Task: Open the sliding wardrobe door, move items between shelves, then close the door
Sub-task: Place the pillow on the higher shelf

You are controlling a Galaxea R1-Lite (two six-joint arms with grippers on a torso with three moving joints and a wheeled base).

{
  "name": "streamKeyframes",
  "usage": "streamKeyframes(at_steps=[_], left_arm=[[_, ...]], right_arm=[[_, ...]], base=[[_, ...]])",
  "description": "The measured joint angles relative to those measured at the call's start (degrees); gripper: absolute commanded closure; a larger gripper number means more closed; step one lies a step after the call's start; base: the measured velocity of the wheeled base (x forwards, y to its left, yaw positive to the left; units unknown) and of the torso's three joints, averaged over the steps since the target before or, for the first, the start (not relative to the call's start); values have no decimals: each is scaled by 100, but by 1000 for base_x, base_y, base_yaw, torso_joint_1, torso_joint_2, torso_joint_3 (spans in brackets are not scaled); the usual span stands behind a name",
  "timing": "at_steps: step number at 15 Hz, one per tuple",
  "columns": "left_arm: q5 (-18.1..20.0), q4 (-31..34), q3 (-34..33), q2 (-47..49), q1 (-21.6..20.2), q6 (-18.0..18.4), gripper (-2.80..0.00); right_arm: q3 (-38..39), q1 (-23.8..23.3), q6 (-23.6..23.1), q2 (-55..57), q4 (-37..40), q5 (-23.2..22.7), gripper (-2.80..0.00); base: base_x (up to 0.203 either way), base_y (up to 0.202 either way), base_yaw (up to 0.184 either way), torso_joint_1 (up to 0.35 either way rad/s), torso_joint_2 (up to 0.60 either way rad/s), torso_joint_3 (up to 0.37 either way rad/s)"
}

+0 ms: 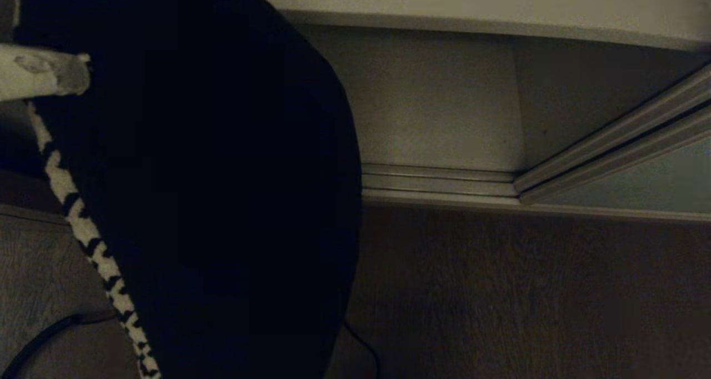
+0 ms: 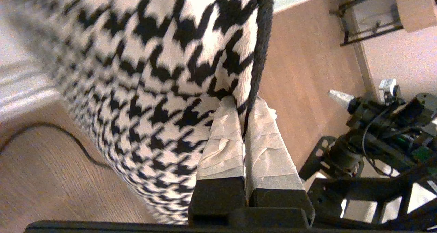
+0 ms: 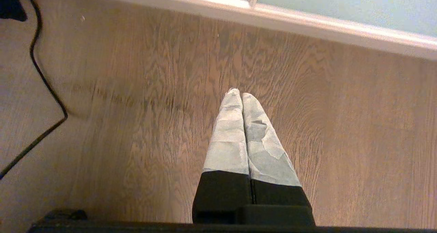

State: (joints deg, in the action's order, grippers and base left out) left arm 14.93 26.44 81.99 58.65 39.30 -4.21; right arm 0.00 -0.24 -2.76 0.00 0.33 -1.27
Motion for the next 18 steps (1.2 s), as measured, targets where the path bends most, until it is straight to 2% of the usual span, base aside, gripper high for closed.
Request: streamKeyframes(at_steps=[7,18], left_arm=[[-6,-353,237,78,-11,-1,0],[-79,-391,708,406,-11,2,0]], right_arm=[[0,0,-2,-7,0,-2,0],[0,-2,-2,-7,2,-2,0]], base=[[0,0,0,3,3,204],[0,0,0,1,3,202]])
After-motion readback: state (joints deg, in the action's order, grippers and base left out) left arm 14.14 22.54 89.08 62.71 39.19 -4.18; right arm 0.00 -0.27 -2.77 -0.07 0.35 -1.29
